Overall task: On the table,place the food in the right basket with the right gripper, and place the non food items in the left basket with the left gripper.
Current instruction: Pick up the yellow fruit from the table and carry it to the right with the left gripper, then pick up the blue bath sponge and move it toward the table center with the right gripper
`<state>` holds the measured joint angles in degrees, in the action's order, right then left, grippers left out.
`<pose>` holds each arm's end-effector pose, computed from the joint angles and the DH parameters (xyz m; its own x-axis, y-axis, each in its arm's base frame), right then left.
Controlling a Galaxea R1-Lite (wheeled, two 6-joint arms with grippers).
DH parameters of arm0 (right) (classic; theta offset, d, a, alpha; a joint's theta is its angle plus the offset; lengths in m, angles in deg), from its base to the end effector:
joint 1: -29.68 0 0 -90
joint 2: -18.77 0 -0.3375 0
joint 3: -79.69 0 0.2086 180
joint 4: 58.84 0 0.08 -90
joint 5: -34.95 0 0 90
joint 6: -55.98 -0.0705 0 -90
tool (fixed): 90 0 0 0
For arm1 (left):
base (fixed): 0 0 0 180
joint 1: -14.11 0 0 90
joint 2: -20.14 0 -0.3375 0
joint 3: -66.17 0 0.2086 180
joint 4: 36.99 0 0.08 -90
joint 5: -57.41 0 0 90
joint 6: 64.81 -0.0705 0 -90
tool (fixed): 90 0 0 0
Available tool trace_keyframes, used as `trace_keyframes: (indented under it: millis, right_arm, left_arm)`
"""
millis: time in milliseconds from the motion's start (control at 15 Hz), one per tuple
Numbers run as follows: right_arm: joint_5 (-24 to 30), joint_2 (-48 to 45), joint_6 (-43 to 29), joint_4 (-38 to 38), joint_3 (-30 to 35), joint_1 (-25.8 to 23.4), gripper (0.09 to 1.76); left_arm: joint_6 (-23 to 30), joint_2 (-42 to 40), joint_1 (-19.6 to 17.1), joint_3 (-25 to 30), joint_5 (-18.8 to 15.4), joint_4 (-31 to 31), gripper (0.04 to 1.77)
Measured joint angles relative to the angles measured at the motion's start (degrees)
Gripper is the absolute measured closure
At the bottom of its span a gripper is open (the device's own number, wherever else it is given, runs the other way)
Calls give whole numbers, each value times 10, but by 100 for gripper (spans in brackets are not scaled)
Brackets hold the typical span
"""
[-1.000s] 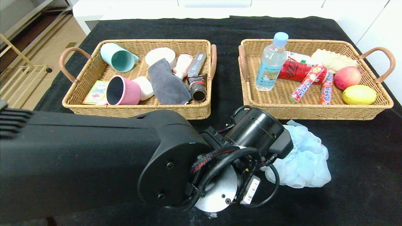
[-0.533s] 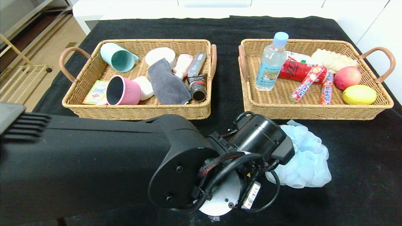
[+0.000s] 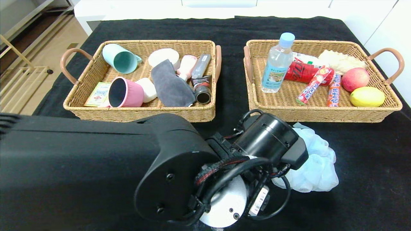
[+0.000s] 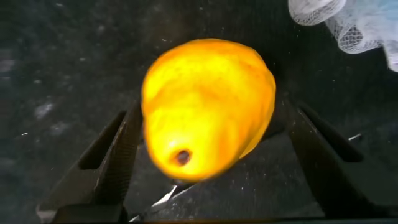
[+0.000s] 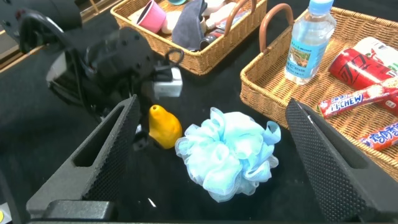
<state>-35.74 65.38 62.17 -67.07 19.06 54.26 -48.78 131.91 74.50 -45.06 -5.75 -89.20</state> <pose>0.0961 0.0696 0.3106 0.7163 0.6913 0.0952 -0.6778 0.7217 -0.1404 0.2353 -0.3497 0.1977 0.6594 -0.2465 -0.7102 0.5072 0.8432 0.1783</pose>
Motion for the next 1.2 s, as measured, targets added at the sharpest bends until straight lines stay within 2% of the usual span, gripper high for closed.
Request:
trace_keyframes:
  millis: [467, 667, 800, 867, 1067, 1200]
  right_arm:
    - [0, 4, 0, -1, 1, -1, 14]
    - [-1, 14, 0, -4, 2, -2, 14]
    - [-1, 21, 0, -4, 2, -3, 14]
    - [-2, 26, 0, -3, 2, -4, 14]
    - [-21, 49, 0, 0, 2, -13, 14]
    - [-25, 65, 1, 1, 3, -15, 14]
  left_arm:
    - [2, -88, -1, 16, -2, -1, 14]
    - [-3, -149, -3, 46, -6, 5, 12]
    - [-24, -199, -6, 103, -12, 35, 12]
    - [-42, -228, -10, 146, -19, 75, 12]
    - [-134, -318, -33, 304, -56, 230, 11]
    - [-193, -378, -58, 412, -104, 333, 11]
